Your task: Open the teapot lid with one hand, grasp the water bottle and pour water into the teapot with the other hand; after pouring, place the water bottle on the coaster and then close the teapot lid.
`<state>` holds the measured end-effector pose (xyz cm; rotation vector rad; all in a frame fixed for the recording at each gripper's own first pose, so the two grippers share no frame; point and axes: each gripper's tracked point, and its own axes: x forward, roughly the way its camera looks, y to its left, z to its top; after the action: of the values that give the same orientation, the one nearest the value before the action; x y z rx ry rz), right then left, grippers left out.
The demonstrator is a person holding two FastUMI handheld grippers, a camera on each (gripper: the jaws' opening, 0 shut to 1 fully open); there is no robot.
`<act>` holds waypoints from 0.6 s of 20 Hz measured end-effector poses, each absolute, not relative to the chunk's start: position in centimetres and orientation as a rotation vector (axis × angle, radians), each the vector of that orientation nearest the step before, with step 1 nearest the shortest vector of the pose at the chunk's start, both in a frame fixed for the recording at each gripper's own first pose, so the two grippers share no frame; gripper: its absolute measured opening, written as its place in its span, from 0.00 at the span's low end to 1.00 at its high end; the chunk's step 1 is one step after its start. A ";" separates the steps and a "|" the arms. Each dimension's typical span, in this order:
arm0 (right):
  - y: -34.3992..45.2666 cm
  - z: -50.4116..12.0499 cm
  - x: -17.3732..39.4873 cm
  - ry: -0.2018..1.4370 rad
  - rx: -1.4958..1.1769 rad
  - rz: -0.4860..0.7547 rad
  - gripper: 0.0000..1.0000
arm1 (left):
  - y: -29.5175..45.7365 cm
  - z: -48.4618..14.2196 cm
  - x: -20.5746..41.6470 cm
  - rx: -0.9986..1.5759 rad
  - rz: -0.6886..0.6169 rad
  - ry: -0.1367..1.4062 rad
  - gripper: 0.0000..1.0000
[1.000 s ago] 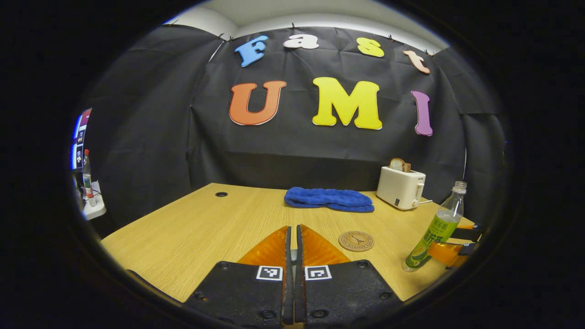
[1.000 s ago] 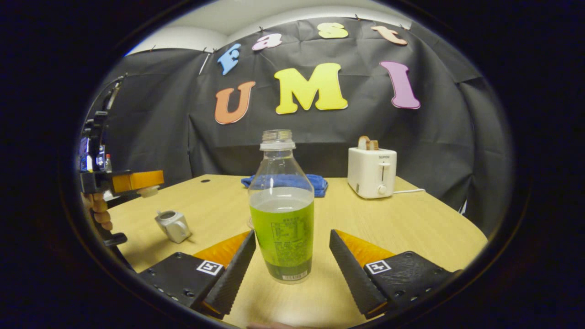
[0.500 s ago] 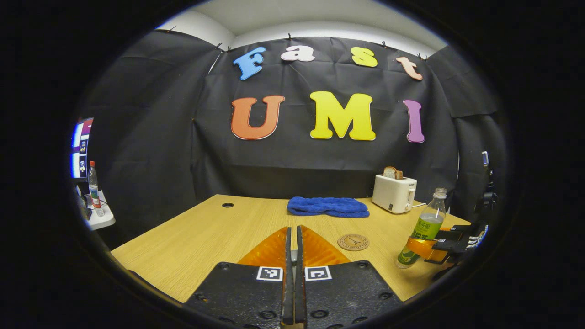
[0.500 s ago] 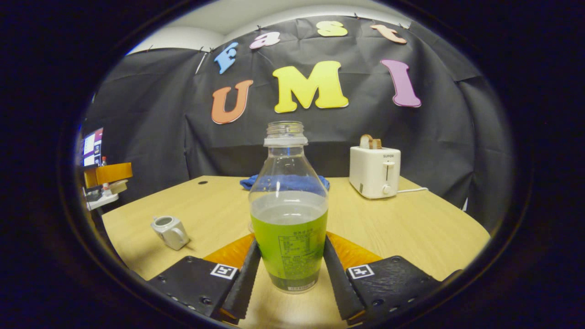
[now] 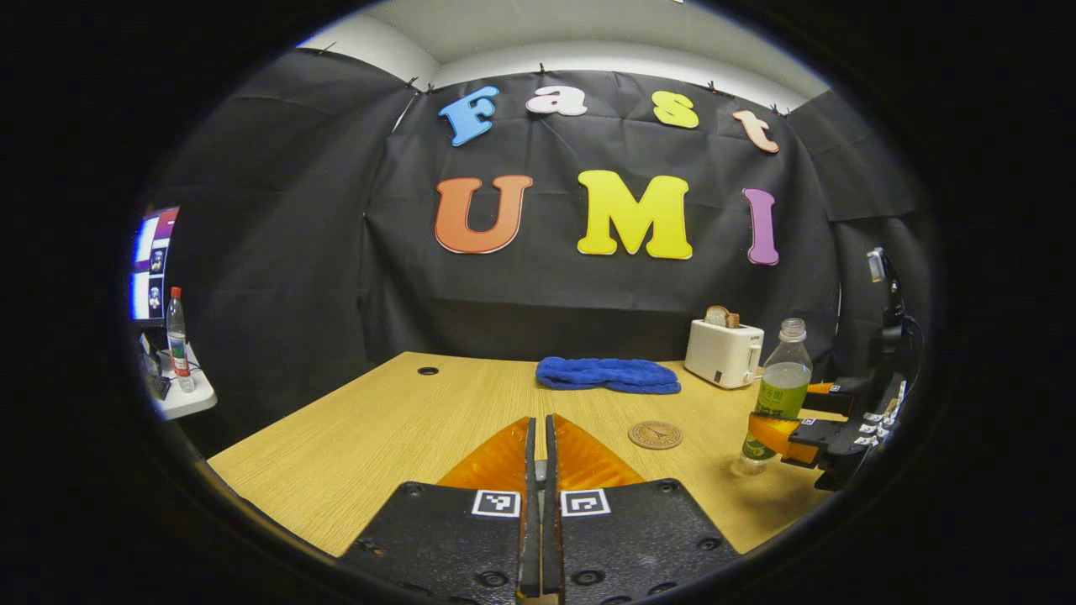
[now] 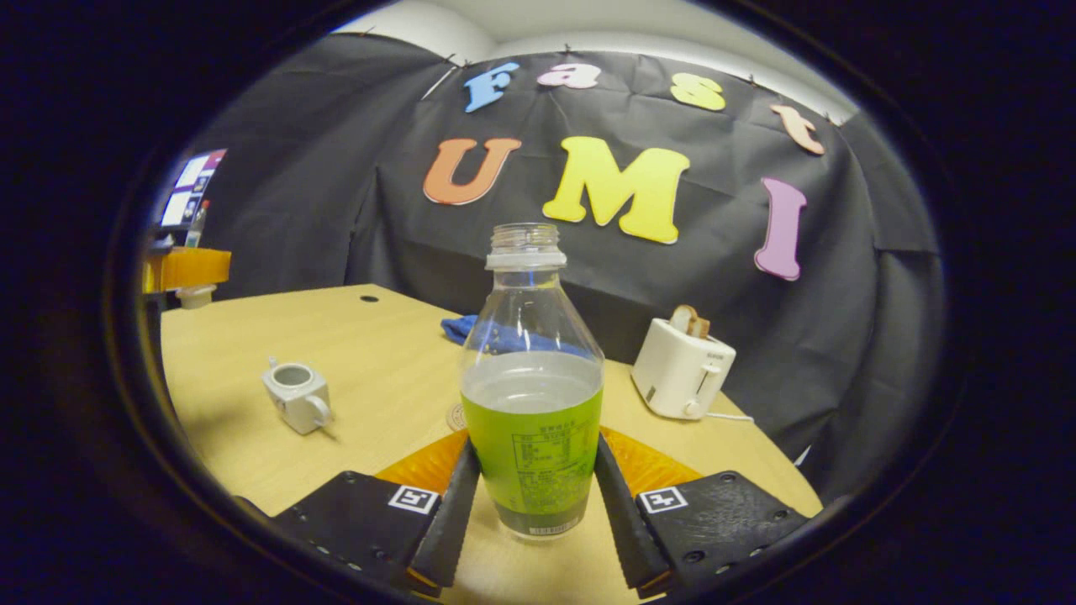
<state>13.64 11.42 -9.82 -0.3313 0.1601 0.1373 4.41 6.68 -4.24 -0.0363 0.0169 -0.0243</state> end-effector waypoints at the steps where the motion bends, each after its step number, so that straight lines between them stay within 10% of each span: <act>1: 11.9 -9.8 13.9 0.153 -0.385 0.134 0.72 | 6.8 -4.3 4.3 -0.039 -0.029 0.019 0.04; 12: 17.8 -10.7 16.3 0.098 -0.963 0.134 0.72 | 8.3 -5.4 3.1 -0.021 -0.036 0.027 0.04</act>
<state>16.31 17.77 -10.73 -0.9627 0.0982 0.1338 3.10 8.34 -5.44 -0.0205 0.0275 -0.0361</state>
